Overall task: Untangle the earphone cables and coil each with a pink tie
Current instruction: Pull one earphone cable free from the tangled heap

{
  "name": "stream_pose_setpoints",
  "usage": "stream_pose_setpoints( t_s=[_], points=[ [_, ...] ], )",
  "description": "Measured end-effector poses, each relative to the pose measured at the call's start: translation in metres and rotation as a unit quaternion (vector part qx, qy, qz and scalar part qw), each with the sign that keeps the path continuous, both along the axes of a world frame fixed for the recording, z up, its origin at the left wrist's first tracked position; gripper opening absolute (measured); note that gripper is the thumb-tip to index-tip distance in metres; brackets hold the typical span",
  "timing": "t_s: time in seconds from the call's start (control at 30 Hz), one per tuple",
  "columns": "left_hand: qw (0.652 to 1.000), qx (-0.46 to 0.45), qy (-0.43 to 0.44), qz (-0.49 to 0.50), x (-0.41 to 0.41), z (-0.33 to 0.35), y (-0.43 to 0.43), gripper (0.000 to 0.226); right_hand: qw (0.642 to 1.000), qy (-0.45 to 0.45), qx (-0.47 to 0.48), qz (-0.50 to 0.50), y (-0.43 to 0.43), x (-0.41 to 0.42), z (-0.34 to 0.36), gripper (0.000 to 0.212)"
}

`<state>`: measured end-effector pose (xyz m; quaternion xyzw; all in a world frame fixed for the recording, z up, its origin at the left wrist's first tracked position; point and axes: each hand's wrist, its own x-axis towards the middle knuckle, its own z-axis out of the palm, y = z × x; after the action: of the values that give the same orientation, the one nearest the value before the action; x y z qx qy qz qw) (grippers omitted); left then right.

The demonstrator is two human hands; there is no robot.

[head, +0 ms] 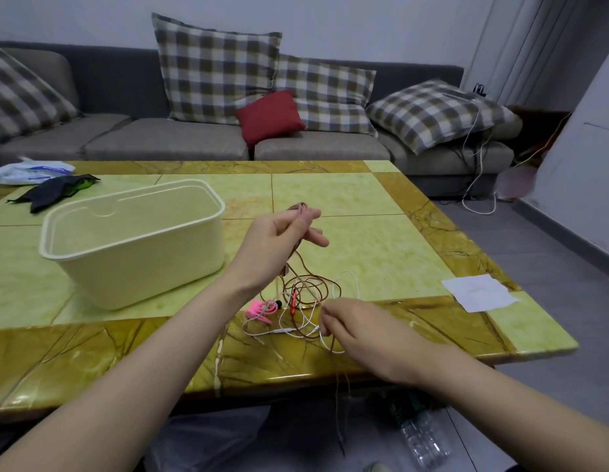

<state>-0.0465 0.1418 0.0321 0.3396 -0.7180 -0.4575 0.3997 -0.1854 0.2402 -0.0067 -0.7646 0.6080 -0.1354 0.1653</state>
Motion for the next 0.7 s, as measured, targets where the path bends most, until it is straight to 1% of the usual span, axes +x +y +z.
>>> stream_pose_setpoints(
  t_s=[0.1, 0.17, 0.23, 0.33, 0.37, 0.4, 0.5, 0.57, 0.63, 0.7],
  points=[
    [0.989, -0.08, -0.126, -0.02, 0.002, -0.004, -0.007, 0.034, 1.0, 0.012, -0.01, 0.009, -0.002, -0.006, 0.005, 0.021],
    [0.977, -0.088, -0.19, -0.039, 0.003, -0.008, -0.009, 0.031, 0.999, 0.043, -0.027, 0.013, -0.005, -0.012, 0.008, 0.023],
    [0.965, -0.07, -0.243, -0.073, 0.003, -0.012, -0.007, 0.033, 0.996, 0.074, -0.052, 0.011, -0.009, -0.021, 0.014, 0.025],
    [0.95, -0.005, -0.292, -0.114, 0.002, -0.015, -0.003, 0.036, 0.99, 0.101, -0.103, -0.011, -0.014, -0.033, 0.027, 0.026],
    [0.95, 0.024, -0.285, -0.128, 0.001, -0.014, -0.001, 0.034, 0.985, 0.115, -0.126, -0.019, -0.016, -0.037, 0.03, 0.026],
    [0.952, 0.057, -0.26, -0.15, 0.0, -0.012, 0.002, 0.033, 0.979, 0.133, -0.152, -0.026, -0.018, -0.04, 0.033, 0.027],
    [0.951, 0.157, -0.133, -0.232, -0.001, -0.004, 0.007, 0.036, 0.963, 0.157, -0.212, -0.057, -0.024, -0.045, 0.037, 0.03],
    [0.939, 0.215, -0.058, -0.263, -0.001, 0.001, 0.01, 0.036, 0.961, 0.154, -0.218, -0.078, -0.027, -0.044, 0.037, 0.03],
    [0.923, 0.264, 0.011, -0.281, -0.001, 0.004, 0.011, 0.041, 0.965, 0.14, -0.207, -0.079, -0.028, -0.041, 0.035, 0.03],
    [0.896, 0.314, 0.093, -0.3, -0.001, 0.007, 0.014, 0.043, 0.972, 0.122, -0.19, -0.072, -0.026, -0.036, 0.032, 0.03]
  ],
)
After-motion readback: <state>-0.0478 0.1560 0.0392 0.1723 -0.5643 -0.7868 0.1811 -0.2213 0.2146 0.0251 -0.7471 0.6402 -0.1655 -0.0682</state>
